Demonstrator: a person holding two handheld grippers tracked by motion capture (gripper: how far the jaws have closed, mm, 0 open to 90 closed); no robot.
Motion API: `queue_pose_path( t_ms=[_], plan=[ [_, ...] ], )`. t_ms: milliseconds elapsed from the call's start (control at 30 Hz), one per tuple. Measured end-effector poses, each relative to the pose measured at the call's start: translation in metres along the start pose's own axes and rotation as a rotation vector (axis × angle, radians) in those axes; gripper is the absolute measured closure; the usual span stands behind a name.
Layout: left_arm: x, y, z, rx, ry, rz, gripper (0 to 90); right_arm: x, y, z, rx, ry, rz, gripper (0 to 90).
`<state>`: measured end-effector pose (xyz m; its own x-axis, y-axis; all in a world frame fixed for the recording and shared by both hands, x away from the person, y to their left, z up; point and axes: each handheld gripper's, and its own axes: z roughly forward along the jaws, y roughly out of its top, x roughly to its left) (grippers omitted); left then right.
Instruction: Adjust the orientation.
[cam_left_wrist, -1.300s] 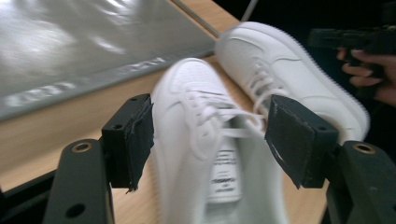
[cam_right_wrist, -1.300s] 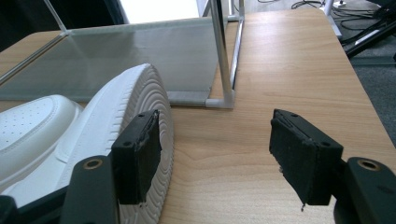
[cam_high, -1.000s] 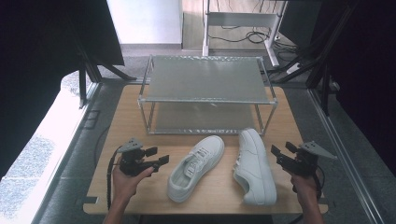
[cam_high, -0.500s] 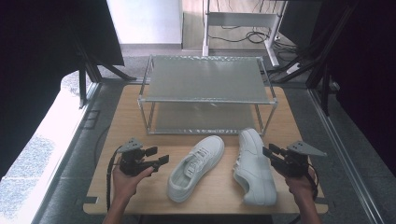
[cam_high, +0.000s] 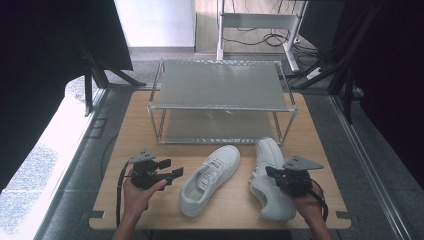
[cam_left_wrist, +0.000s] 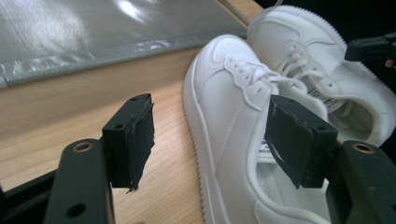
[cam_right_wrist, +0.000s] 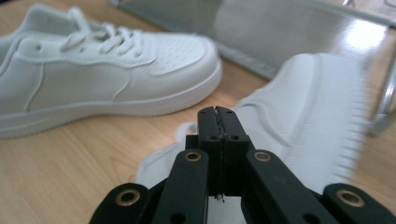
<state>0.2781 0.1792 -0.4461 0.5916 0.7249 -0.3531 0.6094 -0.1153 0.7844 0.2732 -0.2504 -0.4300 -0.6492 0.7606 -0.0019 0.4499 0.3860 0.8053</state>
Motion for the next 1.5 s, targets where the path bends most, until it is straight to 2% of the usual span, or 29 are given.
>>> queue_pose_path(
  t_ms=[100,200,267,300,333,367,700,900,1067,1167,1233,1267,1300,1367,1400,1433,1500],
  plan=[
    [-0.002,0.000,0.000,-0.018,0.010,-0.013,32.6,0.015,0.001,0.011,0.046,0.019,-0.036,90.0],
    [-0.003,0.000,-0.002,-0.023,0.010,-0.012,32.5,0.031,0.001,0.020,0.086,0.034,-0.093,90.0],
    [-0.003,0.000,-0.002,-0.020,0.006,-0.015,32.5,0.040,0.001,0.026,0.107,0.024,-0.129,90.0],
    [-0.003,0.000,-0.002,-0.020,0.006,-0.015,32.5,0.040,0.001,0.026,0.107,0.024,-0.129,90.0],
    [-0.003,0.000,-0.002,-0.018,0.008,-0.021,32.5,0.047,0.000,0.031,0.131,0.006,-0.165,90.0],
    [-0.002,0.000,-0.002,-0.018,0.009,-0.023,32.5,0.049,0.000,0.032,0.140,-0.006,-0.176,90.0],
    [-0.002,-0.001,-0.004,-0.014,0.010,-0.048,32.5,0.043,-0.004,0.022,0.147,-0.066,-0.145,90.0],
    [0.001,-0.002,-0.004,-0.016,0.008,-0.063,32.6,0.025,-0.005,0.006,0.108,-0.064,-0.073,90.0],
    [0.001,-0.002,-0.004,-0.014,0.004,-0.065,32.7,0.006,-0.009,-0.010,0.068,-0.086,-0.007,90.0],
    [0.001,-0.002,-0.003,-0.013,0.003,-0.066,32.7,-0.008,-0.013,-0.018,0.049,-0.123,0.026,90.0],
    [0.001,-0.003,-0.002,-0.011,0.002,-0.067,32.7,-0.020,-0.018,-0.021,0.054,-0.126,0.063,90.0],
    [0.001,-0.003,-0.002,-0.011,0.002,-0.067,32.7,-0.026,-0.023,-0.022,0.079,-0.178,0.072,90.0],
    [0.001,-0.003,-0.002,-0.008,0.000,-0.066,32.8,-0.034,-0.028,-0.023,0.107,-0.174,0.078,90.0],
    [0.001,-0.003,-0.001,-0.001,0.001,-0.069,32.8,-0.048,-0.037,-0.030,0.058,-0.113,0.142,90.0],
    [0.001,-0.003,0.000,-0.001,0.000,-0.066,32.8,-0.053,-0.042,-0.032,0.050,-0.097,0.166,90.0],
    [0.001,-0.003,0.000,-0.001,0.000,-0.066,32.7,-0.053,-0.042,-0.032,0.050,-0.097,0.166,90.0],
    [0.000,-0.004,0.002,0.005,-0.003,-0.066,32.8,-0.062,-0.049,-0.035,0.064,-0.088,0.184,90.0]
  ],
)
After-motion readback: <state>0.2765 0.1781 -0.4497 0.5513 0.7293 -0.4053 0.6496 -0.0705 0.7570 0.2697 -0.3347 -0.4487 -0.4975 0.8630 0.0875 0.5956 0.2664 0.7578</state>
